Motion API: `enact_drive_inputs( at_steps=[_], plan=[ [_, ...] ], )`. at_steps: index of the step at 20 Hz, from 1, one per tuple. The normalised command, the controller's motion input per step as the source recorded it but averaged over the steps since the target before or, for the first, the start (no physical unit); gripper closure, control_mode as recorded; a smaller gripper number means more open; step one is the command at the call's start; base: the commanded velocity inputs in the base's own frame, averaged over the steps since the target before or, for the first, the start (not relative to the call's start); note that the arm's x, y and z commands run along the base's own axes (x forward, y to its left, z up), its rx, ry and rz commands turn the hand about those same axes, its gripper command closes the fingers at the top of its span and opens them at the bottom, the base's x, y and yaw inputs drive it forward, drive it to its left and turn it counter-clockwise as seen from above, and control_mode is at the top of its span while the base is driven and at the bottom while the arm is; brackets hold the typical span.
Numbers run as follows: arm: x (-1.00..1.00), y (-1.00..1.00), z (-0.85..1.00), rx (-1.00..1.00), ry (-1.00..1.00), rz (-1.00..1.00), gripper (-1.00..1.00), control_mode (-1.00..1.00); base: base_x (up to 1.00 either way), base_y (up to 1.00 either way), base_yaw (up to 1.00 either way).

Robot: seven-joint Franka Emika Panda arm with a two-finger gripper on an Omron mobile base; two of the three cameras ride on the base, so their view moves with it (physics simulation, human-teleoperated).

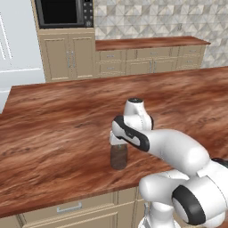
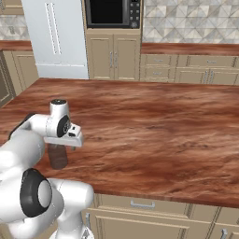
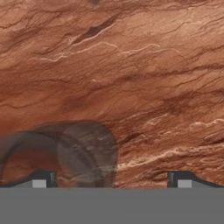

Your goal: Pick the saucepan and jar and place them in the sink. Then turn on the water.

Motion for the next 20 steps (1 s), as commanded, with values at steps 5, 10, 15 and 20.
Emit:
enact_drive_inputs(
  at_steps=[5, 10, 15, 20],
  plan=[
    [0.09, 0.03, -0.08, 0.00, 0.00, 0.00, -1.00, -1.00, 0.00, 0.00, 0.00],
    [0.16, 0.13, -0.10, 0.00, 0.00, 0.00, -1.00, -1.00, 0.00, 0.00, 0.00],
    [0.15, 0.03, -0.23, 0.00, 0.00, 0.00, -1.00, -1.00, 0.00, 0.00, 0.00],
    [-0.15, 0.00, -0.36, -0.01, 0.00, 0.00, -1.00, -1.00, 0.00, 0.00, 0.00]
  ],
)
